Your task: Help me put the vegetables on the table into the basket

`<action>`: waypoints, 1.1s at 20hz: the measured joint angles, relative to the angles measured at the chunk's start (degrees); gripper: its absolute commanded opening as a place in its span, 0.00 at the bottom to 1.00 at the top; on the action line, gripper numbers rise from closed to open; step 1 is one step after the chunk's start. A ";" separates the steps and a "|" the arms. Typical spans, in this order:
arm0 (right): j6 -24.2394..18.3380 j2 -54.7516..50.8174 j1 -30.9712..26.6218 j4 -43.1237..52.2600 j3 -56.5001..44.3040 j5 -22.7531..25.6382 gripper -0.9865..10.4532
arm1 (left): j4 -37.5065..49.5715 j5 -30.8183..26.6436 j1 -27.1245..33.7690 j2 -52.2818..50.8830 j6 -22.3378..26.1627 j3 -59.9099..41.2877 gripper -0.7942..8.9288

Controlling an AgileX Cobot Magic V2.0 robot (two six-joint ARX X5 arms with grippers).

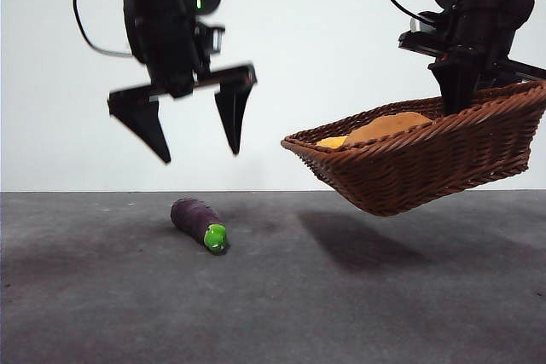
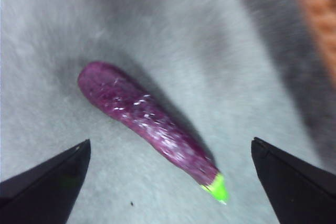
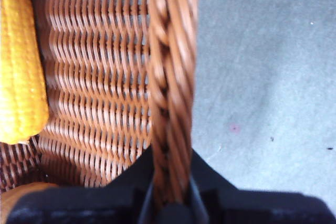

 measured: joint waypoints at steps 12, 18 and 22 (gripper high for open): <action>-0.24 0.00 0.00 -1.27 0.00 0.42 0.08 | 4.11 -2.14 0.92 6.21 -1.62 -0.04 0.69; -0.46 0.00 0.00 -1.27 0.00 0.42 0.08 | 4.59 -2.08 1.27 6.21 -1.99 -0.04 0.62; -0.46 0.00 0.00 -1.27 0.00 0.42 0.08 | 4.00 -0.92 1.97 6.32 -1.99 -0.04 0.62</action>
